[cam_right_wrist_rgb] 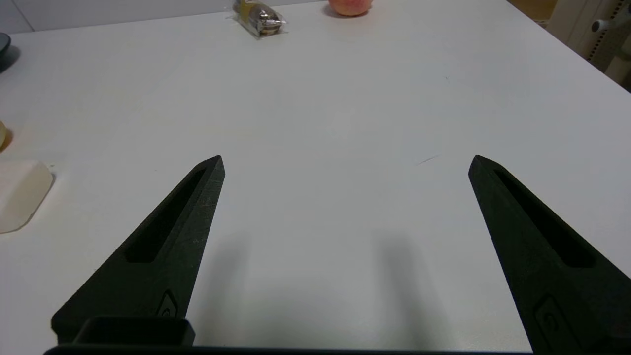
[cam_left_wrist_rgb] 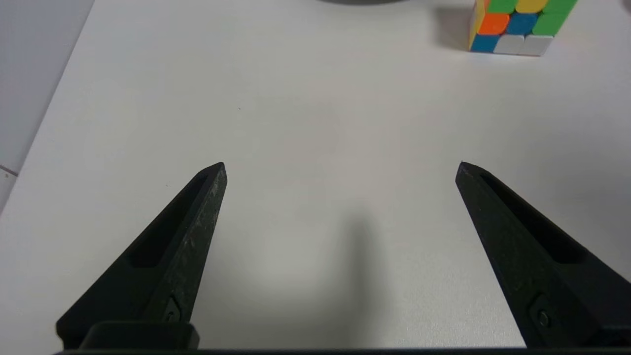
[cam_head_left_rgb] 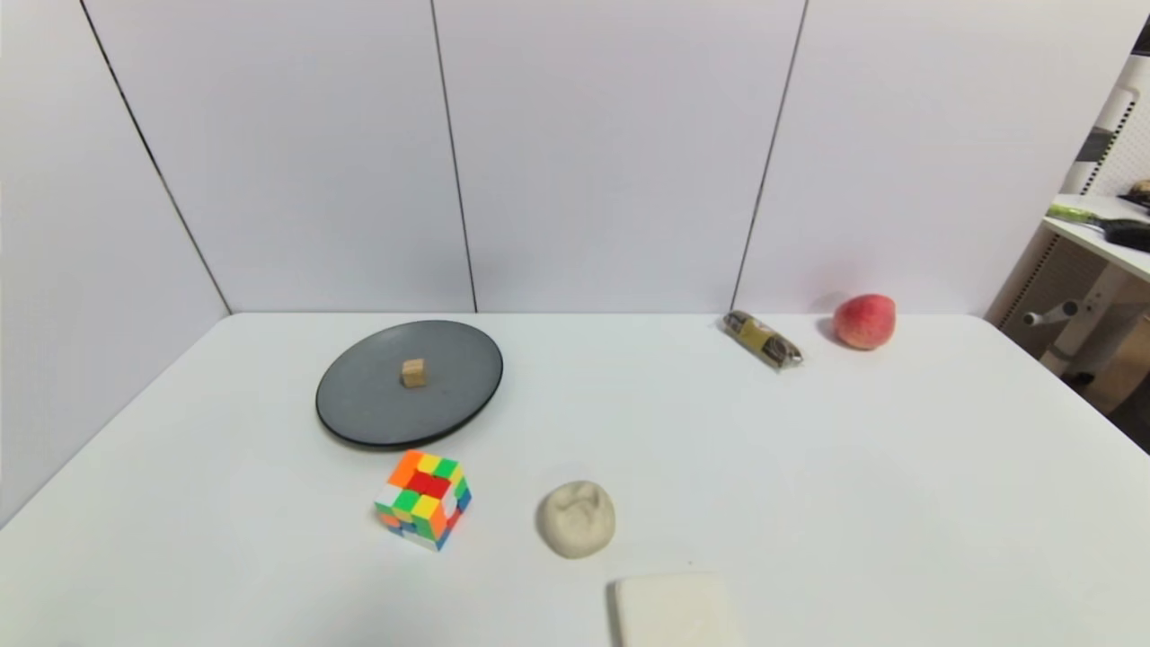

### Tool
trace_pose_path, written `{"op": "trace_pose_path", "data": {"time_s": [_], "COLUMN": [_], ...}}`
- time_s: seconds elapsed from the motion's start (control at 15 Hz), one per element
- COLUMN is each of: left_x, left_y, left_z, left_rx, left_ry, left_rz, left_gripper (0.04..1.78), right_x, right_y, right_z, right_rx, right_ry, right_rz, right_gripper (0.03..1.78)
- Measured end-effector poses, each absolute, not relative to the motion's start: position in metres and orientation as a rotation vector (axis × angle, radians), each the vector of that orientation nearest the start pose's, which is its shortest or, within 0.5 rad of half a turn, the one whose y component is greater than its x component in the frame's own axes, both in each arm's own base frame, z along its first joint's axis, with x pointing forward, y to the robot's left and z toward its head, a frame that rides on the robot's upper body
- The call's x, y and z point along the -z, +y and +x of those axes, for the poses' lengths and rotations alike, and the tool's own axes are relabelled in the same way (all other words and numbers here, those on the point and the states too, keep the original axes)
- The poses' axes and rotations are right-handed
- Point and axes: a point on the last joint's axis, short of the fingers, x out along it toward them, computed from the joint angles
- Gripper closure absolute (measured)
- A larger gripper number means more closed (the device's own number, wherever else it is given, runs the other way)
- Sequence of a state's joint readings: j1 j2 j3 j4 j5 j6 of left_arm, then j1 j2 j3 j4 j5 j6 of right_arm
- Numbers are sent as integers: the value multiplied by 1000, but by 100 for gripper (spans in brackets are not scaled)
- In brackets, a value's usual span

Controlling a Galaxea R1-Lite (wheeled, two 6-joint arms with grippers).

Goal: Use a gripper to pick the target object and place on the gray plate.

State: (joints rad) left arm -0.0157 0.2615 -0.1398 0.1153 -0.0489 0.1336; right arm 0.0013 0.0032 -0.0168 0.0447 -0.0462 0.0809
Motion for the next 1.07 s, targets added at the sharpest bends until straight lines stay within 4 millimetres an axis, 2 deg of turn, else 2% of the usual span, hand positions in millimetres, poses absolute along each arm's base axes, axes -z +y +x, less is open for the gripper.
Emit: {"op": "trace_pose_path", "data": {"time_s": [0.13,0.27,1.07], "left_x": [-90,-81,-76], "left_y": [-1,-1,-1], "left_z": [-17,-23,-27], "left_rx": [71,56,49], "left_ry": [174,117,63], "left_rz": [130,103,91], "left_gripper": [14,13,13], "right_x": [-76,-76,-76], "right_y": [-1,-1,-1], "right_z": [-24,-24,-24], "right_rx": [46,46,46], "right_ry": [29,29,29], "right_rz": [80,80,80], "right_gripper": [10,10,10]}}
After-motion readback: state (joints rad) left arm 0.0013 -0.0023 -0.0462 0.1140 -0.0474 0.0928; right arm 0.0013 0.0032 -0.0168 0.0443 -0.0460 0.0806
